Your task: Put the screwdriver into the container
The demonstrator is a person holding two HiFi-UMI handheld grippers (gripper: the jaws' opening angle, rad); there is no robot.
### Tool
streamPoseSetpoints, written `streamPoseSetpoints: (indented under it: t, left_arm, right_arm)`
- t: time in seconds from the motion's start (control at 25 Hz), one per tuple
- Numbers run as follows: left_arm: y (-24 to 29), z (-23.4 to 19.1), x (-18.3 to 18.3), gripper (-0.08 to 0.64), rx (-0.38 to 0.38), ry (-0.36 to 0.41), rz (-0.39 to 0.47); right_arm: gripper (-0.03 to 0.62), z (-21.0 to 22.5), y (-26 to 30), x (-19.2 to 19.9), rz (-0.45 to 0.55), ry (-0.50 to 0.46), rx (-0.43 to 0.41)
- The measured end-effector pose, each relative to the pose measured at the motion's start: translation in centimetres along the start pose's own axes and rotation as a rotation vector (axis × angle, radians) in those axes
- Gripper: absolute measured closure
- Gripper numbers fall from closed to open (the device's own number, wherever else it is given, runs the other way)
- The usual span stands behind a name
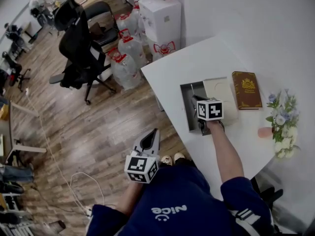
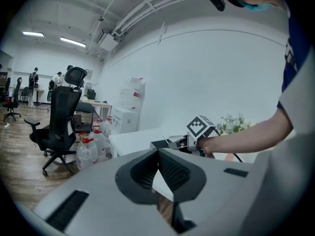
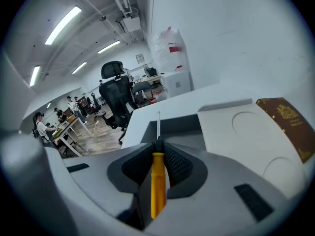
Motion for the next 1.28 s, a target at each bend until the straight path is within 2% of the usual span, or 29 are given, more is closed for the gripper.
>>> streamPoseSetpoints:
  t: [0.4,0.8,1.16,1.28]
  left_arm:
    - [0.6,1.3,-0.3,0.543,0.021,0.051,-0.019]
    - [0.8,1.0,-0.4,0.543,0.0,0.038,-0.023]
    - [1.0,0.6,-0.5,0.543,0.004,0.023,-0.026]
    - [1.0,0.4,-0.5,0.543,-0.007,0.019,-0.02]
  right_arm:
    - [0.503,0.4,3.3,1.1,-0.116,0.023,0.043]
    - [0.502,0.7,5.0,1.2,-0.199,0.019,0.086]
    - [0.494,0.3,4.8,1.1,-0.199,0.016,0.097]
    - [0.474,0.3,4.1,0.8,-0.164,0.018,0.067]
Point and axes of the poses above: the fingertips, and each gripper's own axes: y forward along the fingers, z to its right, x out of its underside, the point moved 10 cm from there along -y, backward along the fingers, and after that the axes turned 14 degrees about -z, right-handed, at the moved point
